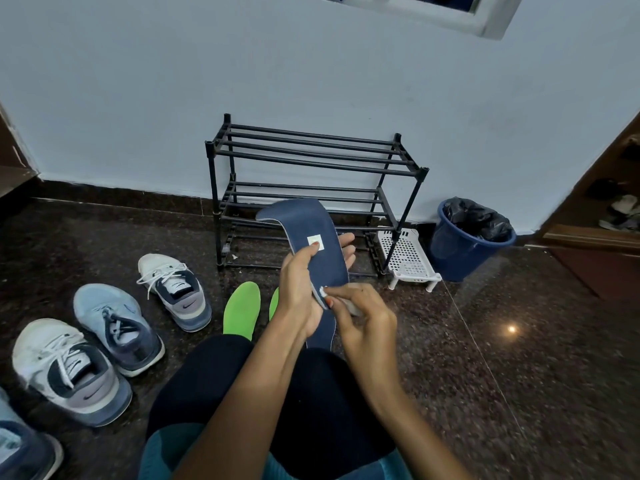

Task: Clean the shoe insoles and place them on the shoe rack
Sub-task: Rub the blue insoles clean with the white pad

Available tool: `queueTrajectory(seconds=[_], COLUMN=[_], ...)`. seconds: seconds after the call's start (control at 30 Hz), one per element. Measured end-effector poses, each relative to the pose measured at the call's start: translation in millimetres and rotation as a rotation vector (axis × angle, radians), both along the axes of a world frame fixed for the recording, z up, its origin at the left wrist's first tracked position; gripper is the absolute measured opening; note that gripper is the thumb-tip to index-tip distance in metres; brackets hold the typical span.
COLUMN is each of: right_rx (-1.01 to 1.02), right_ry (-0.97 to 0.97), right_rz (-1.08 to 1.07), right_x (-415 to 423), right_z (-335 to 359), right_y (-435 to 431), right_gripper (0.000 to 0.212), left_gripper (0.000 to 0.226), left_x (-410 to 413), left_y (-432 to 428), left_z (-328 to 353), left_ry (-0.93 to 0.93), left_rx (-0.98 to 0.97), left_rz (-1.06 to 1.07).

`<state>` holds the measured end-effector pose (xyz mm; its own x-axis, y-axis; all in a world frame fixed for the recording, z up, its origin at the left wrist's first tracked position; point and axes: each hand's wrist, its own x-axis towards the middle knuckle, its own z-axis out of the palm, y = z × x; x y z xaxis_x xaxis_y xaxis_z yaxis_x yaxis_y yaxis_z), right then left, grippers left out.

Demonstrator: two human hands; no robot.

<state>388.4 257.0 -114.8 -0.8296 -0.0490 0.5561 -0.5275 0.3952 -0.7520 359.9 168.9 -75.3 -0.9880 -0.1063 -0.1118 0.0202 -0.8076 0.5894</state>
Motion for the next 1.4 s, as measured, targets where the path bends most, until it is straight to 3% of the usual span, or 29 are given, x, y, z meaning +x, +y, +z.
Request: queueTrajectory(seconds=[0.17,0.27,0.47,0.7,0.9,1.13,1.4], right_rx=[-0.073,-0.063,0.27,0.57,0.482,0.271,0.211], right_ry=[-0.077,-0.033,0.207,0.447,0.389,0.158,0.16], right_rz=[0.019,0.033,-0.009,-0.147,-0.196,-0.151,-0.064], right_x=[4.4,5.5,-3.1,-25.8,-36.9,-17.3,-3.0], right_z=[6.7,10.1,8.0,13.0,11.0,3.8,10.7], right_y=[-12.4,-14.0,-0.7,17.8,12.8,6.7,-5.5], right_gripper=[0.016,0.017,0.021,0.015,0.013,0.019,0.016], left_gripper=[0.029,0.039,0.065,0.068,0.065,0.055,0.078], left_x=[-2.0,-0.1,0.1,3.2,2.9,-3.8,-2.6], left_y=[-0.2,-0.2,-8.4,-8.9,-8.2,-1.4,-2.2], left_z=[-2.9,-2.4,2.2,2.7,1.3,-7.9,-8.5], left_ry=[-0.028,-0.054,-0.046,-0.011,0.007,-0.029,0.005], left_rx=[-0.032,-0.062,0.003,-0.085,-0.122,-0.183,-0.16], left_rz=[-0.006,-0.072,-0.161,-0.298,-0.335,-0.164,-0.145])
